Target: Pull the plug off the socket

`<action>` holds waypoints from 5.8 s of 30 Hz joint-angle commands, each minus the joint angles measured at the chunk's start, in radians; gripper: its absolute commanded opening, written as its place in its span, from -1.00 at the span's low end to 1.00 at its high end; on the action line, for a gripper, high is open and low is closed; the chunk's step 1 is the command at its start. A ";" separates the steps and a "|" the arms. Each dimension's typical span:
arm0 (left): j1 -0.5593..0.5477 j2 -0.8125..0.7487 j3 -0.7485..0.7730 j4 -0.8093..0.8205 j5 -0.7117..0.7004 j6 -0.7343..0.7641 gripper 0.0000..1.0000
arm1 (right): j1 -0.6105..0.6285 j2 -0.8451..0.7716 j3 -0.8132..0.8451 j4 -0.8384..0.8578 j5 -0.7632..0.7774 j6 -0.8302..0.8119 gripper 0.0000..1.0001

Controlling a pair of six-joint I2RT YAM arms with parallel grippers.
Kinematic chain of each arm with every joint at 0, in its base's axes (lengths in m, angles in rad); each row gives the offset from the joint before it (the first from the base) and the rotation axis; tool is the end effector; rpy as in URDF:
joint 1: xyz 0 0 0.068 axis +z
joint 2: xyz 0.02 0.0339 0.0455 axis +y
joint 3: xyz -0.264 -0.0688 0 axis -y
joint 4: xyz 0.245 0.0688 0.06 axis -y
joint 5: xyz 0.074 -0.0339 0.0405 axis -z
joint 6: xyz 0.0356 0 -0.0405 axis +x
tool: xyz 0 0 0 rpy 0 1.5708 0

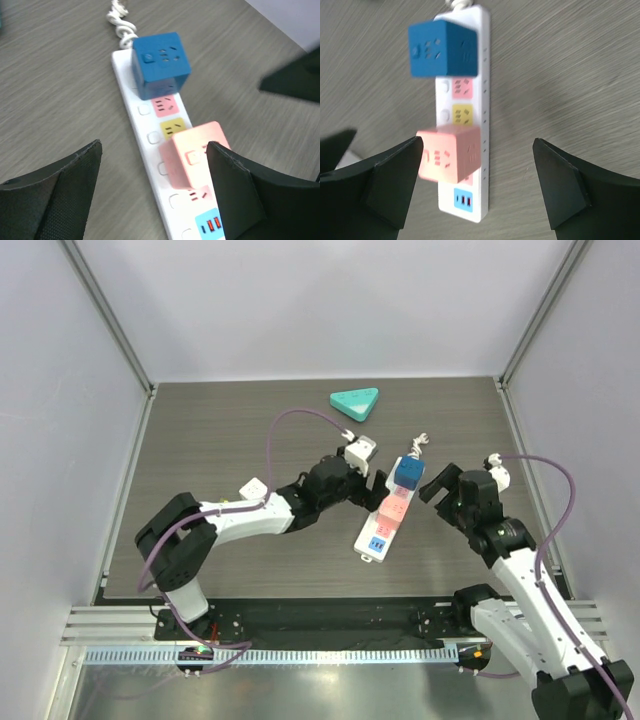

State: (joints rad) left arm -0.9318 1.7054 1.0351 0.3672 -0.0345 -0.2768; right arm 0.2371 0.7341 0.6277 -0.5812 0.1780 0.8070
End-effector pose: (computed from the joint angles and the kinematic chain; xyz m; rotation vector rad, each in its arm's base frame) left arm 0.2331 -0.3117 0.2372 0.6046 1.8566 -0.7877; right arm 0.1553 0.0310 0.2548 0.7295 2.1501 0.3593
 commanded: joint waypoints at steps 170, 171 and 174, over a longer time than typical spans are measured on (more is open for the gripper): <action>0.126 -0.020 -0.032 -0.407 -0.818 -0.383 -0.97 | -0.038 1.315 -0.597 2.212 -0.360 0.135 -0.98; 0.129 -0.020 -0.033 -0.407 -0.812 -0.387 -0.95 | -0.038 1.317 -0.596 2.212 -0.362 0.136 -0.98; 0.149 -0.021 -0.041 -0.410 -0.783 -0.406 -0.86 | -0.038 1.324 -0.592 2.213 -0.364 0.136 -0.97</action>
State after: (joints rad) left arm -0.7975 1.6897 0.9592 -0.0360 -0.7952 -0.6285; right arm 0.1970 1.9575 0.0910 1.5558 -0.2573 1.1198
